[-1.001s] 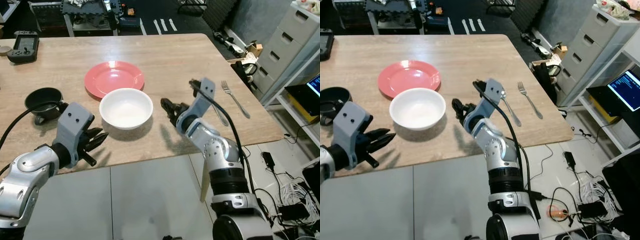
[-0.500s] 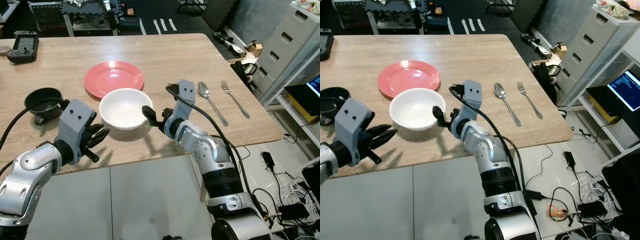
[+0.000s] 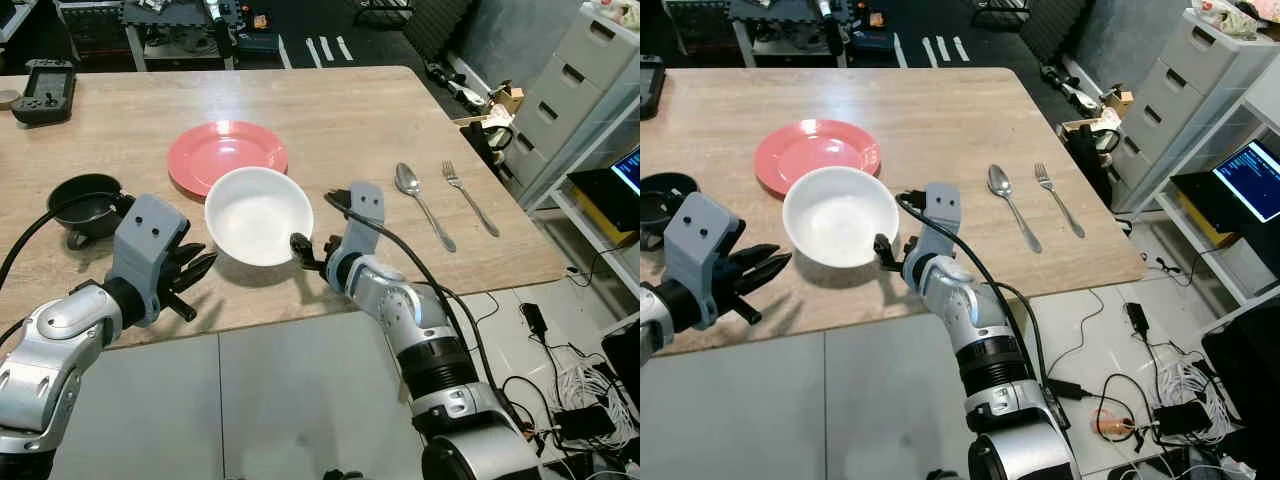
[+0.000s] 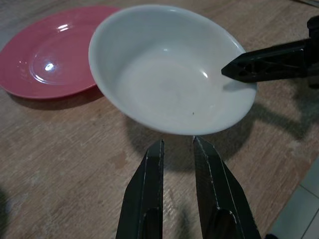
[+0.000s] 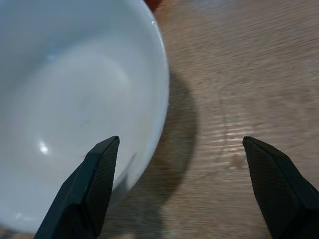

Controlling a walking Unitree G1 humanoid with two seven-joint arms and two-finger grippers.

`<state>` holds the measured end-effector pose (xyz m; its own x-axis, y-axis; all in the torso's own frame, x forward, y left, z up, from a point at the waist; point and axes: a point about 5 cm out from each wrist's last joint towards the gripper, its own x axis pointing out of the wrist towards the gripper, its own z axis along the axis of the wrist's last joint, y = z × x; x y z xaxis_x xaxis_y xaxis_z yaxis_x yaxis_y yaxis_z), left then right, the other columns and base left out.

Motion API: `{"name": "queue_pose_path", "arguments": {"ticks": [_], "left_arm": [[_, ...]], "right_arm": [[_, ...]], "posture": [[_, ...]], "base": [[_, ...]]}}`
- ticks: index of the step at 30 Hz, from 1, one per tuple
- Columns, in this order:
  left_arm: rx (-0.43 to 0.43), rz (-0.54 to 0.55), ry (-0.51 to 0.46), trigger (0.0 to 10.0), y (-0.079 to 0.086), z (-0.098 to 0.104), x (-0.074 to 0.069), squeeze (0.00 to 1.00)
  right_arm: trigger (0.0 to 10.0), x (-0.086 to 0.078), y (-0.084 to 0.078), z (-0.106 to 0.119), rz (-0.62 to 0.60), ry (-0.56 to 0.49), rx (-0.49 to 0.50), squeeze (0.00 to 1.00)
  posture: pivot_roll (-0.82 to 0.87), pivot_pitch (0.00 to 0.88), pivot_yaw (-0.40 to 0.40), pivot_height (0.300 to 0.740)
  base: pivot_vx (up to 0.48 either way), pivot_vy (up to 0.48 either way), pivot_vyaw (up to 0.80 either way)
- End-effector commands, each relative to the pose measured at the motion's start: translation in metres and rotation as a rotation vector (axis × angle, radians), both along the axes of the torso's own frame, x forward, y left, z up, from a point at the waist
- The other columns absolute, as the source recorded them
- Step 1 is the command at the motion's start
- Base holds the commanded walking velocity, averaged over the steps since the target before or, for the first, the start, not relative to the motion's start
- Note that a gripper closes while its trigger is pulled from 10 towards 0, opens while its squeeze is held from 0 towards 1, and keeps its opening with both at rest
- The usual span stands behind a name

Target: Setting the table

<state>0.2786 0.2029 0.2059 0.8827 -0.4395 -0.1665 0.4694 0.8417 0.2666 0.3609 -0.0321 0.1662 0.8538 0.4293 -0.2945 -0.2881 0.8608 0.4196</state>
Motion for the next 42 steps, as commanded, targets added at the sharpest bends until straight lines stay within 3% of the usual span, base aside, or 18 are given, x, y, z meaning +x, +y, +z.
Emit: {"name": "queue_pose_path", "arguments": {"ticks": [1, 3, 4, 5, 6, 7, 21, 24, 25, 29, 32, 35, 37, 38, 41, 42], "left_arm": [[-0.001, -0.002, 0.003, 10.0, -0.002, -0.002, -0.002, 0.00], [0.000, 0.000, 0.003, 10.0, -0.002, -0.003, -0.002, 0.00], [0.002, 0.003, 0.003, 10.0, -0.002, -0.003, -0.002, 0.00], [0.002, 0.003, 0.003, 10.0, -0.002, -0.003, -0.002, 0.00], [0.002, 0.005, 0.003, 10.0, -0.002, -0.004, -0.002, 0.00], [0.002, 0.010, 0.004, 10.0, -0.002, -0.004, -0.002, 0.00], [-0.003, 0.026, 0.001, 10.0, -0.001, -0.005, -0.002, 0.00], [-0.005, 0.030, -0.001, 10.0, -0.001, -0.006, -0.002, 0.00], [-0.006, 0.030, -0.003, 10.0, -0.002, -0.006, -0.001, 0.00], [-0.007, 0.030, -0.004, 10.0, -0.002, -0.006, -0.001, 0.00], [-0.010, 0.028, -0.005, 10.0, -0.003, -0.007, 0.001, 0.00], [-0.010, 0.028, -0.005, 10.0, -0.003, -0.007, 0.001, 0.00], [-0.009, 0.029, -0.007, 10.0, -0.003, -0.007, 0.002, 0.00], [-0.009, 0.029, -0.007, 10.0, -0.003, -0.007, 0.002, 0.00], [-0.010, 0.031, -0.008, 10.0, -0.004, -0.007, 0.002, 0.00], [-0.011, 0.031, -0.007, 10.0, -0.004, -0.007, 0.002, 0.00]], "right_arm": [[10.0, -0.031, 0.081, 0.006, 0.196, 0.079, 0.170, 0.00], [10.0, -0.033, 0.086, 0.005, 0.206, 0.091, 0.188, 0.00], [4.9, -0.033, 0.088, 0.003, 0.201, 0.097, 0.191, 0.00], [4.9, -0.033, 0.088, 0.003, 0.201, 0.097, 0.191, 0.00], [3.7, -0.033, 0.089, 0.003, 0.197, 0.101, 0.195, 0.00], [0.0, -0.033, 0.090, 0.003, 0.193, 0.097, 0.226, 0.00], [0.0, -0.037, 0.091, -0.007, 0.214, 0.122, 0.254, 0.00], [0.0, -0.029, 0.081, 0.007, 0.177, 0.031, 0.287, 0.00], [0.0, -0.021, 0.069, 0.020, 0.144, -0.061, 0.280, 0.00], [0.0, -0.013, 0.056, 0.031, 0.097, -0.139, 0.245, 0.00], [0.0, 0.002, 0.025, 0.046, -0.016, -0.253, 0.164, 0.00], [0.0, 0.007, 0.013, 0.045, -0.056, -0.269, 0.128, 0.00], [0.0, 0.015, -0.007, 0.042, -0.130, -0.294, 0.021, 0.00], [0.0, 0.015, -0.007, 0.042, -0.130, -0.294, 0.021, 0.00], [0.0, 0.021, -0.026, 0.033, -0.173, -0.274, -0.112, 0.00], [0.5, 0.022, -0.034, 0.028, -0.171, -0.258, -0.164, 0.00]], "posture": [[0.09, 0.115, -0.032, 0.740], [0.09, 0.115, -0.032, 0.740], [0.09, 0.115, -0.033, 0.740], [0.09, 0.115, -0.033, 0.740], [0.09, 0.115, -0.033, 0.740], [0.09, 0.116, -0.034, 0.740], [0.09, 0.107, -0.036, 0.740], [0.09, 0.103, -0.035, 0.740], [0.09, 0.103, -0.035, 0.740], [0.09, 0.097, -0.031, 0.740], [0.08, 0.093, -0.026, 0.740], [0.08, 0.091, -0.025, 0.740], [0.08, 0.091, -0.025, 0.740], [0.08, 0.091, -0.025, 0.740], [0.08, 0.089, -0.025, 0.740], [0.08, 0.089, -0.025, 0.740]], "base": [[0.000, 0.000, 0.00], [0.000, 0.000, 0.00], [0.000, 0.000, 0.00], [0.000, 0.000, 0.00], [0.000, 0.000, 0.00], [0.000, 0.000, 0.00], [0.000, 0.000, 0.00], [0.000, 0.000, 0.00], [0.000, 0.000, 0.00], [0.000, 0.000, 0.00], [0.000, 0.000, 0.00], [0.000, 0.000, 0.00], [0.000, 0.000, 0.00], [0.000, 0.000, 0.00], [0.000, 0.000, 0.00], [0.000, 0.000, 0.00]]}}
